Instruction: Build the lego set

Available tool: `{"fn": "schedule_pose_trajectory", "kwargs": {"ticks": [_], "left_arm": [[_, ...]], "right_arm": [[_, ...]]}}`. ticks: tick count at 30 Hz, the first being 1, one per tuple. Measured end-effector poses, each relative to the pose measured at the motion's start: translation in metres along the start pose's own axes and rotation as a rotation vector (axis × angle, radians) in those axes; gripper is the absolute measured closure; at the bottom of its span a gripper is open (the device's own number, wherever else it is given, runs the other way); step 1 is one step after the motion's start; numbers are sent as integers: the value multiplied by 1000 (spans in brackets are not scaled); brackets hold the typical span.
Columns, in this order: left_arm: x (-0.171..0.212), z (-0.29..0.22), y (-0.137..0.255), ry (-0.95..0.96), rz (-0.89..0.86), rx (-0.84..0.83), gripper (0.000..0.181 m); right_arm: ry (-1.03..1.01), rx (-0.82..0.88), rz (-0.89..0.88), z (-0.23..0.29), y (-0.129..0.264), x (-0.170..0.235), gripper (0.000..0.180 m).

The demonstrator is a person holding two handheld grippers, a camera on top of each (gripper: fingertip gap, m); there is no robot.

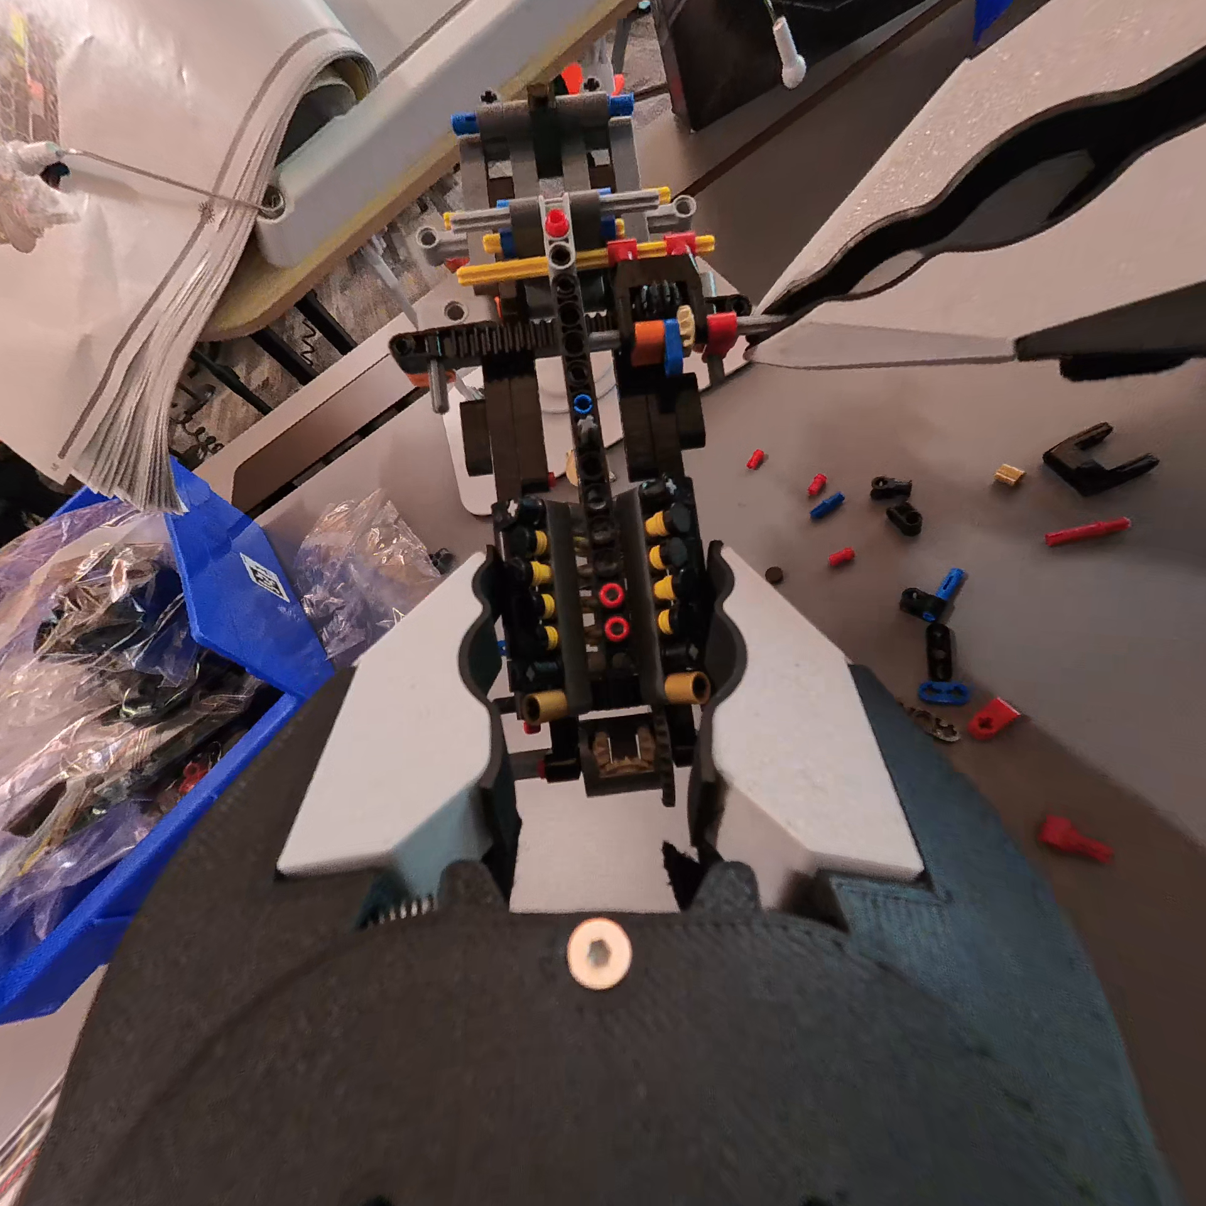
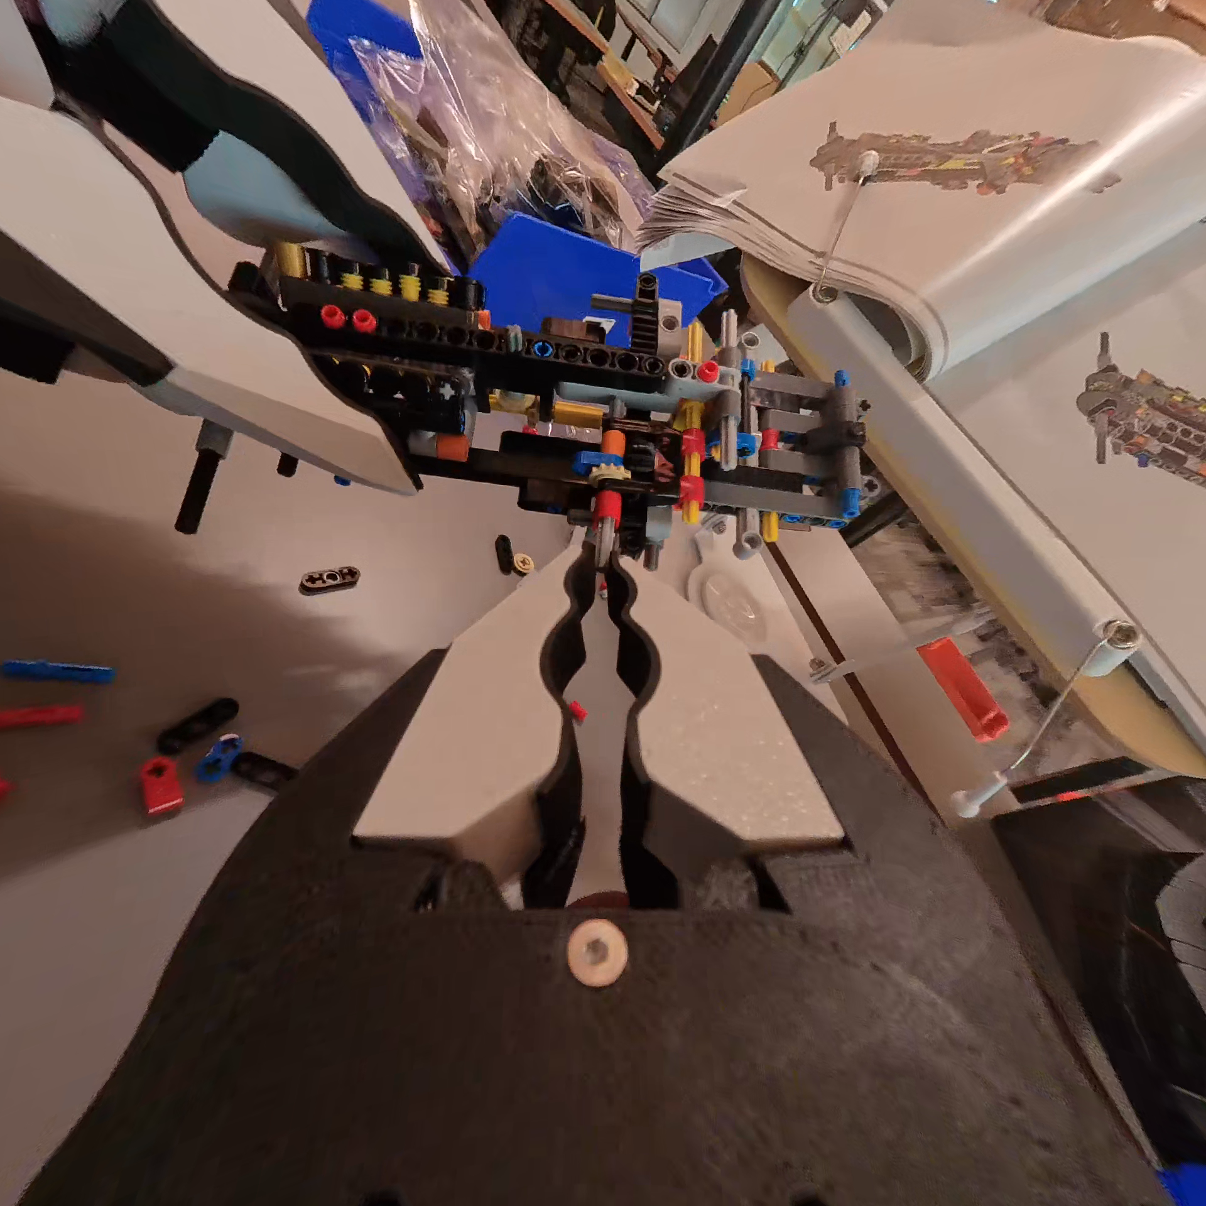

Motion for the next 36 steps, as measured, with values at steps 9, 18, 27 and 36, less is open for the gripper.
{"fn": "schedule_pose_trajectory", "kwargs": {"ticks": [9,18,27,36], "left_arm": [[0,2,0,-18,-48,1,119],[2,5,-1,-41,-72,-11,120],[12,3,-6,314,48,250,120],[10,-9,-4,633,94,513,120]], "right_arm": [[-434,-278,-239,-5,5,-5,179],[-779,-504,-400,-6,2,-2,179],[-499,-330,-263,-14,3,7,163],[-243,-204,-156,-8,0,4,159]]}}
Point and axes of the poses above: each gripper's, where its closed fingertips meet, y back along the fingers, x out of its underside, z = x × y across the jaws, the point moved 3 cm from there along y, back along the fingers, and after that the axes turned 14 degrees about -x, right-handed, at the moved point
